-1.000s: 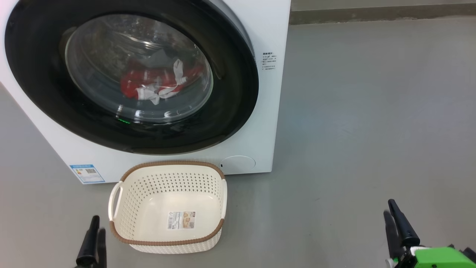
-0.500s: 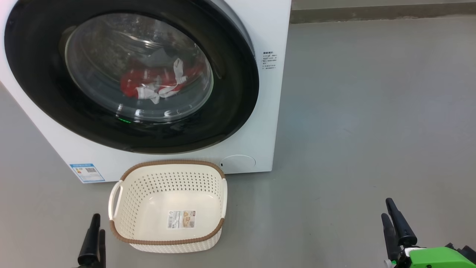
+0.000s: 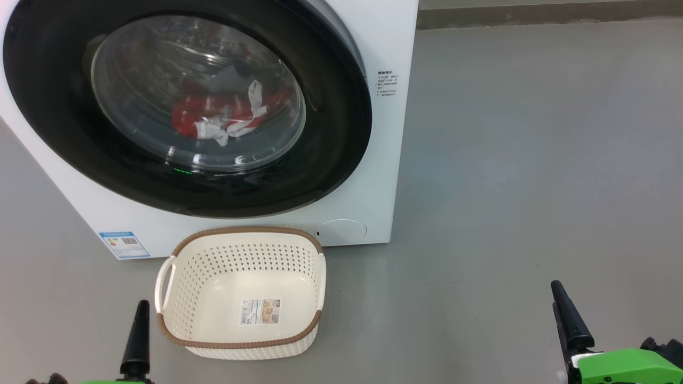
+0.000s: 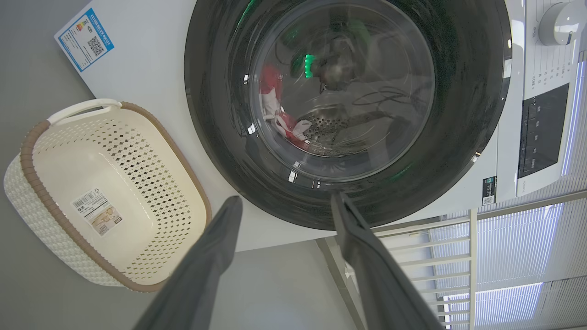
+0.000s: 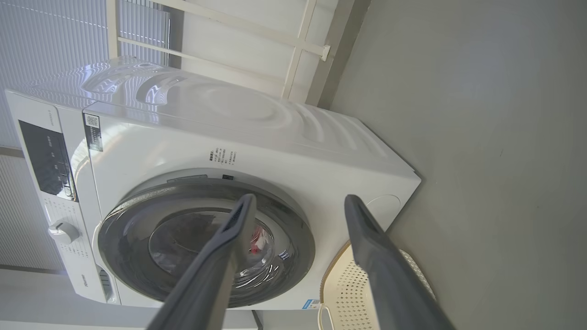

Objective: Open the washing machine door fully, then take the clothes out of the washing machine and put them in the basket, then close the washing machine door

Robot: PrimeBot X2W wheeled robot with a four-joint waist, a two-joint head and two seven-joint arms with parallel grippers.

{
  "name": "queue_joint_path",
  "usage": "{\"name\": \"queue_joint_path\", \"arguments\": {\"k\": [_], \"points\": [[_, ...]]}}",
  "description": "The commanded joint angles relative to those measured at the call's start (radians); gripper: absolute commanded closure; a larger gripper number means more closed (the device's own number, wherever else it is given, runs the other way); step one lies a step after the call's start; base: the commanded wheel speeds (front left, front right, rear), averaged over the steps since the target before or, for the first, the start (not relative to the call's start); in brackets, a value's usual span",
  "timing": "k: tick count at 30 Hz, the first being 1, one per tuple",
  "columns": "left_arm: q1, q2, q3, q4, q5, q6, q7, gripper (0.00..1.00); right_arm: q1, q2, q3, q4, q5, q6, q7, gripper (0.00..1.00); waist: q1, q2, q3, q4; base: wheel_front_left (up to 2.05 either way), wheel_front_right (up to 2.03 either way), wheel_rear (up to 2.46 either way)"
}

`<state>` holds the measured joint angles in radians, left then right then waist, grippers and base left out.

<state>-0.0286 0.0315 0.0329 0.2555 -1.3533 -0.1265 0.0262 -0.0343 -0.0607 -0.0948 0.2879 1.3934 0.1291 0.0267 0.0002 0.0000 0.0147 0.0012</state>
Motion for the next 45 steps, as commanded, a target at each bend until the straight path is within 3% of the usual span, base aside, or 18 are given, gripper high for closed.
{"name": "queue_joint_path", "arguments": {"k": [1,24,45], "points": [[-0.017,0.021,0.007,-0.035,0.043,-0.001,-0.011,0.0,-0.012,-0.013,0.016,-0.031,-0.043,0.0,-0.013,0.0,-0.0001,0.0,0.001,0.0,0.0,0.0,0.0],[-0.002,0.03,-0.032,-0.071,0.35,-0.002,-0.082,0.0,0.003,-0.042,0.065,-0.066,-0.329,0.001,-0.083,0.0,-0.0001,0.0,0.005,0.007,0.0,0.0,0.0],[0.01,0.047,-0.07,-0.103,0.567,-0.003,-0.141,0.0,0.018,-0.07,0.109,-0.093,-0.52,0.001,-0.142,0.0,-0.0001,0.0,0.006,0.01,0.0,0.0,0.0]]}}
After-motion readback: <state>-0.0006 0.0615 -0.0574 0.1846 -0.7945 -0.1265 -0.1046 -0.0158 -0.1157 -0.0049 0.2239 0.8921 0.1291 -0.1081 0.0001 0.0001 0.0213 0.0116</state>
